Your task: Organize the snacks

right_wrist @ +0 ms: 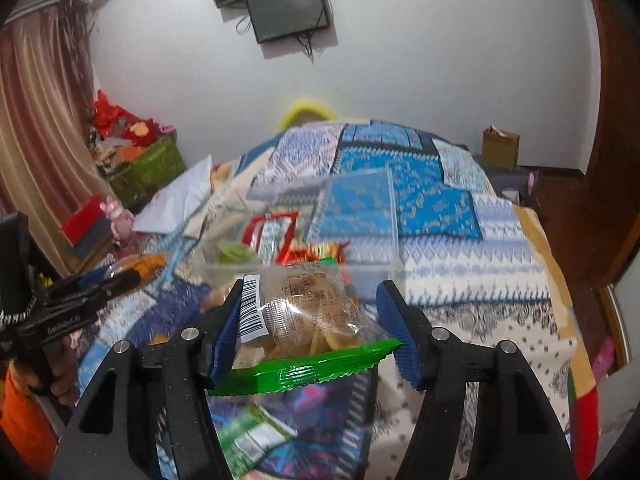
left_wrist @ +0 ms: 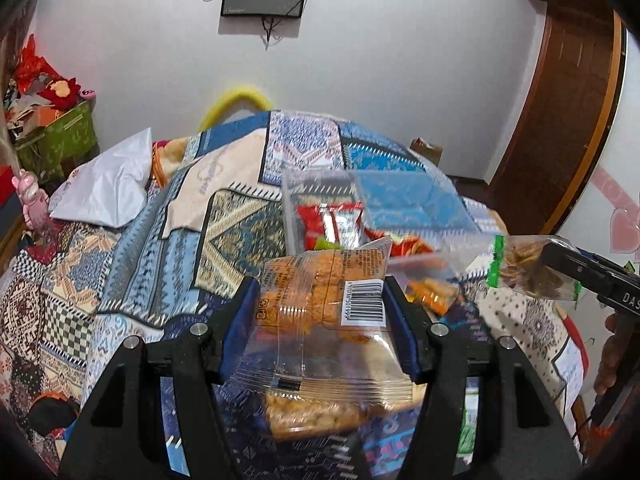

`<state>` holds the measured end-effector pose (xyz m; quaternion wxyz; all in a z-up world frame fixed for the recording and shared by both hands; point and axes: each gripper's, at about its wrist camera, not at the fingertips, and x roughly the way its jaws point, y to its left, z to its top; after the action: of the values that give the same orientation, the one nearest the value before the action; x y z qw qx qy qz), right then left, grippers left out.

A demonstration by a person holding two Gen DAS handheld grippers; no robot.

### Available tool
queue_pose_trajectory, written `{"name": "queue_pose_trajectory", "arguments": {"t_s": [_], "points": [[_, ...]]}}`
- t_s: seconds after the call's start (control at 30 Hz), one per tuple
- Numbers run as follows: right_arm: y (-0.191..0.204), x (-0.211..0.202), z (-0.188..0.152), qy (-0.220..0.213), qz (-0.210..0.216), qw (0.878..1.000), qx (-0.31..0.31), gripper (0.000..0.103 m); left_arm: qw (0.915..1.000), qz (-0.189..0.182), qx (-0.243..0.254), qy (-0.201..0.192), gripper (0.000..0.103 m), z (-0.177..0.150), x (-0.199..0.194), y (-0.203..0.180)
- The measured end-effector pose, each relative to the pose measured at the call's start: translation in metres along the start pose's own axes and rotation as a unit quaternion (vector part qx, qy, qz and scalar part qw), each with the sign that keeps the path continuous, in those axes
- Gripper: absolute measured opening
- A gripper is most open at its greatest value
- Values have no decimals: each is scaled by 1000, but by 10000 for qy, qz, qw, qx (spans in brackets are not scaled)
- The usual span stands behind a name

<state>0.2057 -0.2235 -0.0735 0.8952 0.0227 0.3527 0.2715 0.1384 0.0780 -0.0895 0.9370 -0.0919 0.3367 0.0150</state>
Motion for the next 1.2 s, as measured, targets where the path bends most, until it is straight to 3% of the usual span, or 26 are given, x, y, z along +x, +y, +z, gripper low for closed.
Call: {"name": "queue_pose_trajectory", "arguments": {"t_s": [0.5,0.83,1.2], "points": [[0,42,34,-253,12,9996,104,61,9997,-210,86,-60,61,43,48,-27],[-16,82,43,-90,-109,9996,226,61,9993,-227,205,236,61,54,111,-44],[-23,120,46,232,-178,9996,-55,61,9982,-222,393,394,61,55,152,-51]]}}
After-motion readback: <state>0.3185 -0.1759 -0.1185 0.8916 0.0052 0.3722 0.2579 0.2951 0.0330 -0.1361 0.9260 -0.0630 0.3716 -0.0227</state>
